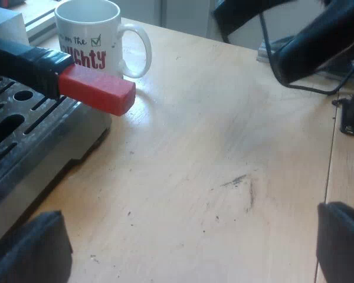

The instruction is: Grind coffee beans and then tamp

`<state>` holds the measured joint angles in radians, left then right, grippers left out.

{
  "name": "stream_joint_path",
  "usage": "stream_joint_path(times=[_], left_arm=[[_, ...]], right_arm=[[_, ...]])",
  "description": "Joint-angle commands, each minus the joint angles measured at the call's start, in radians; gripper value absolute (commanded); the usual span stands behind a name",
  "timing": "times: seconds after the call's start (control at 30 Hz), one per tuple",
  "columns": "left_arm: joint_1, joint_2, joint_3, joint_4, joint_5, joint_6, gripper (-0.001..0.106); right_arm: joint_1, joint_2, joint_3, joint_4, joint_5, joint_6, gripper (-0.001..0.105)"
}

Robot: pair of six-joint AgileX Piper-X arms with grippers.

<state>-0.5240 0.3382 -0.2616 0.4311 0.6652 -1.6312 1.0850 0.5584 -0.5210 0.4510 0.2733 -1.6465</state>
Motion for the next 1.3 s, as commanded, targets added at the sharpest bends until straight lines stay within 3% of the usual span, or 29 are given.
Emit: stream_joint_path(times=[0.03, 0.07, 0.13, 0.17, 0.5, 0.63, 0.9, 1.3], left_arm=[[-0.005, -0.001, -0.004, -0.018, 0.004, -0.002, 0.086], [-0.005, -0.001, -0.004, -0.018, 0.002, -0.002, 0.086], [-0.005, -0.001, -0.004, -0.015, -0.001, -0.002, 0.086], [-0.005, -0.001, -0.004, -0.014, -0.001, -0.002, 0.086], [-0.005, -0.001, -0.004, -0.014, -0.003, -0.002, 0.086], [-0.005, -0.001, -0.004, -0.014, -0.003, -0.002, 0.086], [-0.005, -0.001, -0.004, -0.014, -0.003, -0.002, 0.086], [-0.005, -0.001, -0.004, -0.014, -0.003, -0.002, 0.086]], right_arm=[[0.037, 0.005, 0.032, -0.08, 0.057, 0.025, 0.075], [0.07, 0.021, 0.058, -0.137, 0.102, 0.059, 0.065], [0.087, 0.038, 0.067, -0.155, 0.133, 0.075, 0.059], [0.125, 0.083, 0.075, -0.191, 0.204, 0.081, 0.046], [0.152, 0.32, 0.075, -0.486, 0.32, 0.126, 0.023], [0.152, 0.39, 0.075, -0.589, 0.359, 0.133, 0.02], [0.152, 0.536, 0.073, -0.742, 0.428, 0.242, 0.02], [0.152, 0.63, 0.054, -0.821, 0.487, 0.259, 0.02]])
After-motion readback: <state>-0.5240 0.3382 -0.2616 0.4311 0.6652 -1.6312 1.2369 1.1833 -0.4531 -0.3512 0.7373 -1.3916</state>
